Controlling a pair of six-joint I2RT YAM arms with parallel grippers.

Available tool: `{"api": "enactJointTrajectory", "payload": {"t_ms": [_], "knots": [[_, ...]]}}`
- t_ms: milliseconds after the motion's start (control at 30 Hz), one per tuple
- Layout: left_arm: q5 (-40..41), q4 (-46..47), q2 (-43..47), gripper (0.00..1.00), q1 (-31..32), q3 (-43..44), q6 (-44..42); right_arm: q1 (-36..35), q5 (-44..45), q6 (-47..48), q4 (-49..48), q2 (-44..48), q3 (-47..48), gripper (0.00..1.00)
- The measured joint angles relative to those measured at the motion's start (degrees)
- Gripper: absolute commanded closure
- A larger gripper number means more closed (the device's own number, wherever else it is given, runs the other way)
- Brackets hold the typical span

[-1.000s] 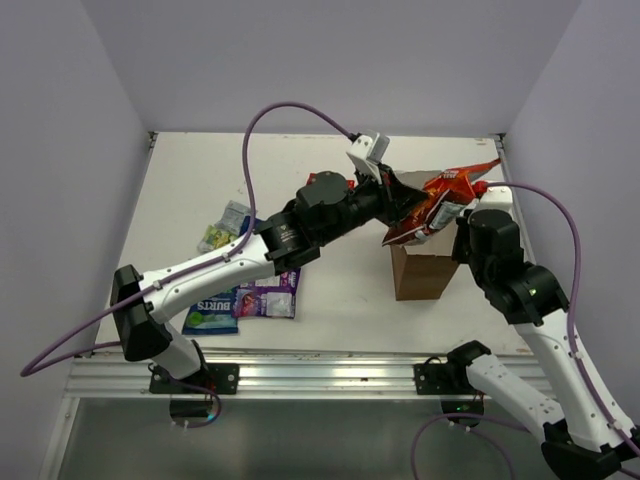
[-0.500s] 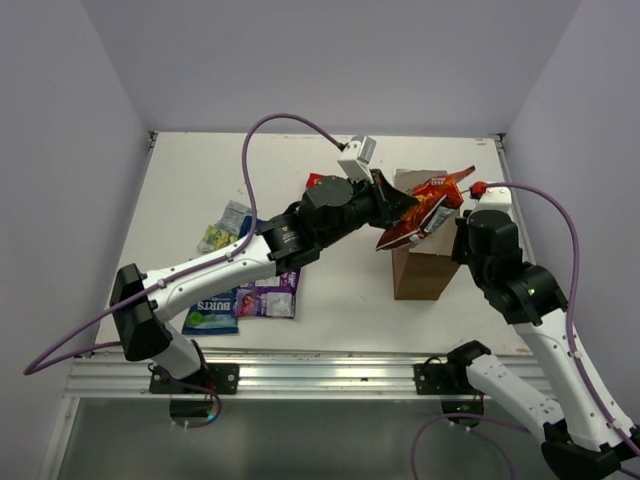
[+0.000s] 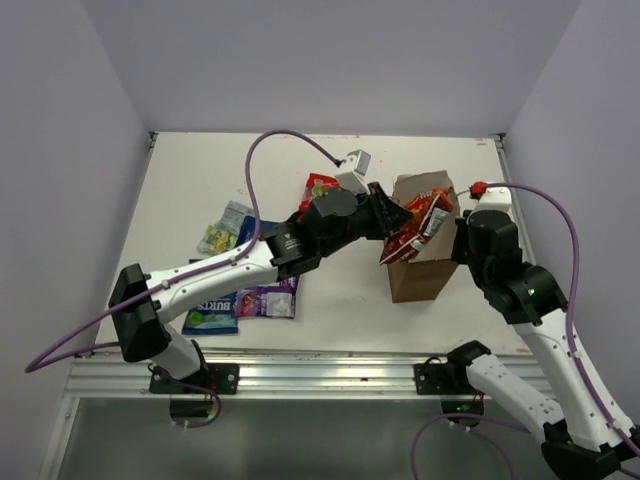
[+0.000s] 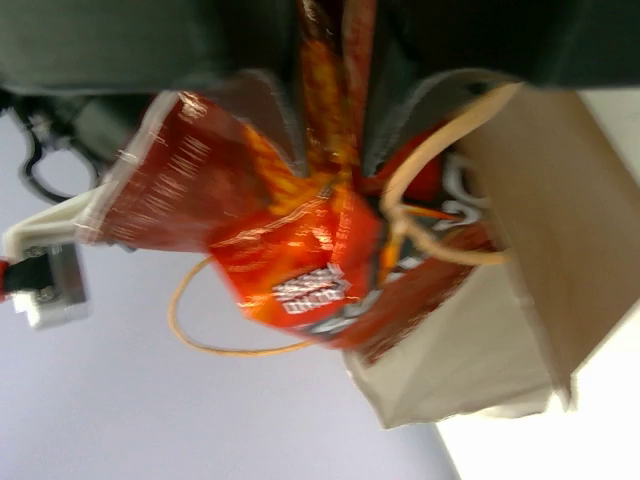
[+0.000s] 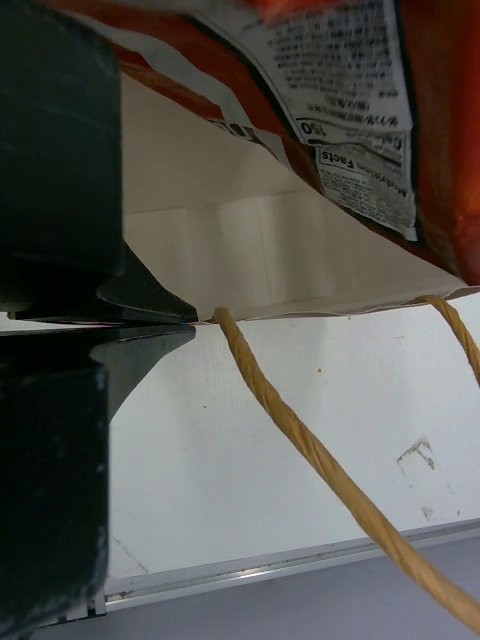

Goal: Place the snacks into the paper bag

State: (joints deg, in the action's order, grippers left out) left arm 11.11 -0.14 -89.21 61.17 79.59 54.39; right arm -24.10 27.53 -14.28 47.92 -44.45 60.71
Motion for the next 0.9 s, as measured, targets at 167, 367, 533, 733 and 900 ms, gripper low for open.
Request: {"api": "enactJointTrajectory", "payload": {"t_ms": [167,367,533,733,900], "knots": [[-1.8,0.7,-4.0,0.43,0.3,6.4,-2.8,0.0,0.0,0.0,0.0,0.0,0.0,1.0],[-3.2,1.8,-10.8,0.41,0.3,22.9,-10.7,0.0,0.0,0.0,0.0,0.0,-0.1,1.0],[-2.7,4.4,-9.1,0.41,0.3,25.3,-18.1,0.0,-0.1,0.0,0.0,-0.2,-0.3,1.0],[9.9,0.9,-2.5,0.38,-0.1,19.6,-28.9,0.0,-0.1,0.0,0.0,-0.2,-0.3,1.0],[16.9,-6.3,0.2,0.28,-11.2,11.0,-31.3,0.0,-0.1,0.0,0.0,-0.2,-0.3,1.0]]}}
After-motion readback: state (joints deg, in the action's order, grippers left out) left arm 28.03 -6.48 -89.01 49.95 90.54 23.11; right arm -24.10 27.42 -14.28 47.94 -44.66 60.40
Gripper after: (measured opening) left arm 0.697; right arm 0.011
